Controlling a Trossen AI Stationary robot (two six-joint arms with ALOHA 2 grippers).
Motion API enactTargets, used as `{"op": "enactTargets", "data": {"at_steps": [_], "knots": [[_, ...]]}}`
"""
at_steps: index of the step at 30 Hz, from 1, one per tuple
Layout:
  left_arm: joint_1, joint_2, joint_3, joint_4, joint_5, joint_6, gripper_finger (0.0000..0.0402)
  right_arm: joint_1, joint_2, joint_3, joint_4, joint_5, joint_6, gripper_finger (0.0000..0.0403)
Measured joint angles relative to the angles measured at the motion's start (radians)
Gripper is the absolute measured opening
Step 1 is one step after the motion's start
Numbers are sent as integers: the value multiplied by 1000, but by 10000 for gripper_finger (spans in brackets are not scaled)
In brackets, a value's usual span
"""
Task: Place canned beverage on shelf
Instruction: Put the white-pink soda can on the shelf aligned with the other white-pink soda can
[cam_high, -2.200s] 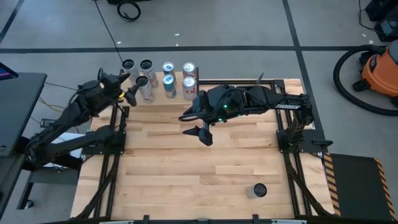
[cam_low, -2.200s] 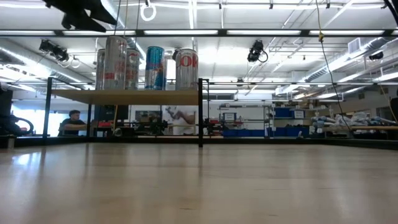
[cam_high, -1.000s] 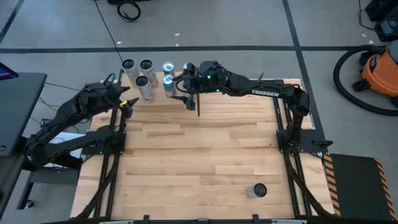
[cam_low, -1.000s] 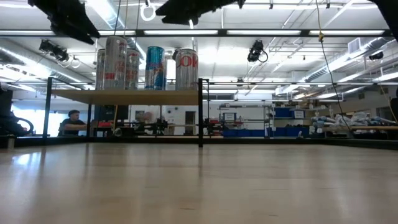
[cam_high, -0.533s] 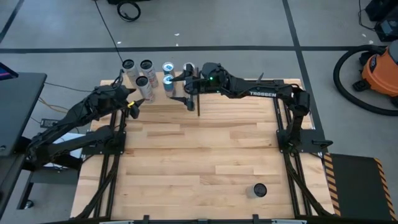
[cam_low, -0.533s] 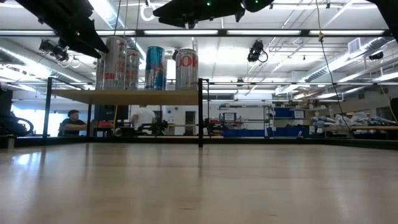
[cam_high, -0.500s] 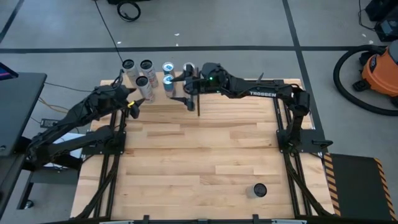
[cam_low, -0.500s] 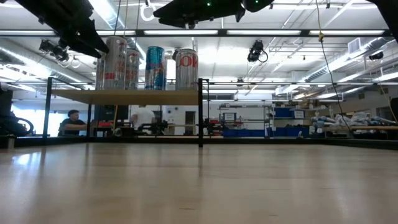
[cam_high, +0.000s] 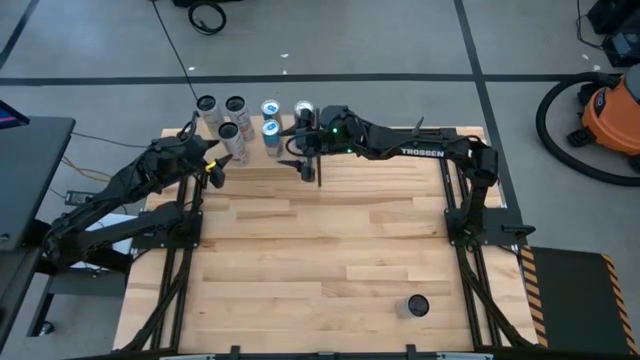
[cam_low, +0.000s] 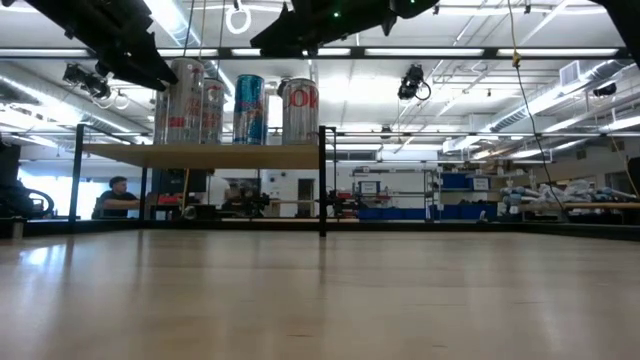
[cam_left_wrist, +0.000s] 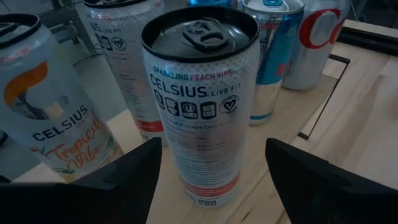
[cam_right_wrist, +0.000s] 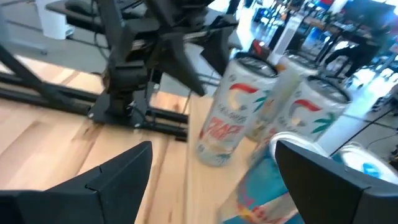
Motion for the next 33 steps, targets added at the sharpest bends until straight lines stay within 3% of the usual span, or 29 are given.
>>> {"op": "enactTargets", "data": {"at_steps": [18, 30, 33], "knots": [[0, 0, 0, -1, -28, 1, 156, 77, 0, 0, -43, 1, 155, 350], [0, 0, 0, -9, -62, -6, 144, 99, 0, 0, -62, 1, 154, 350], [0, 0, 0, -9, -128, 0, 144, 98, 0, 0, -76, 2, 157, 350]]}}
